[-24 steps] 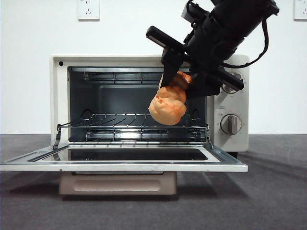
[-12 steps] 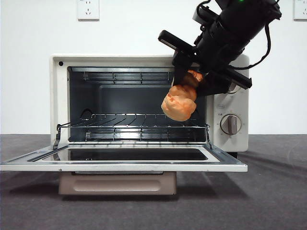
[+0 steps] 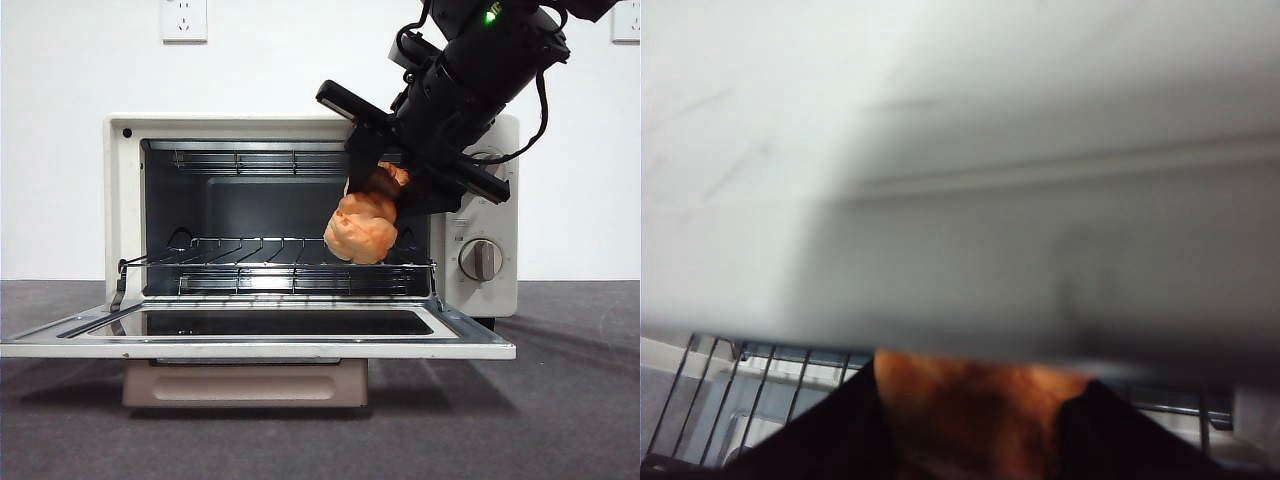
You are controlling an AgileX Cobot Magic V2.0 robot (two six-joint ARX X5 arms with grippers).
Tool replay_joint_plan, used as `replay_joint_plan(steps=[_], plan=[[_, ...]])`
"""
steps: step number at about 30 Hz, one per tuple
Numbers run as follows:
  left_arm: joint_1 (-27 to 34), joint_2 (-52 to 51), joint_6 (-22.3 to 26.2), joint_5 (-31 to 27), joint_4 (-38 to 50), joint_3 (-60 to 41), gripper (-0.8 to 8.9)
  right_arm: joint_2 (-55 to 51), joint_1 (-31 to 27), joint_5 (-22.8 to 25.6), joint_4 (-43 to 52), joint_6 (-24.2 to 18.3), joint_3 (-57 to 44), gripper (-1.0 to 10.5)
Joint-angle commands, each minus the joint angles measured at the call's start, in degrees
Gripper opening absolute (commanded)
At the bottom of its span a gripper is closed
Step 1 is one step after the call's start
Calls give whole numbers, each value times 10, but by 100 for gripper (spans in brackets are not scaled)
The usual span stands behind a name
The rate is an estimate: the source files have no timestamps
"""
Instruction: The left arm flap open the oven, the right arm pick bread and place it into oven, the left arm flap close the oven
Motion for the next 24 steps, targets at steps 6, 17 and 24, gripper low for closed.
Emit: replay_joint_plan(steps=[6,17,24], plan=[[-5,2,7,-2,5,11,16,15,3,-1,32,-1,11,372],[-5,2,7,-2,5,11,16,14,3,-2,31,-1,13,495],[-5,2,5,-2,3,11,16,14,3,-10,30,-3,30,496]])
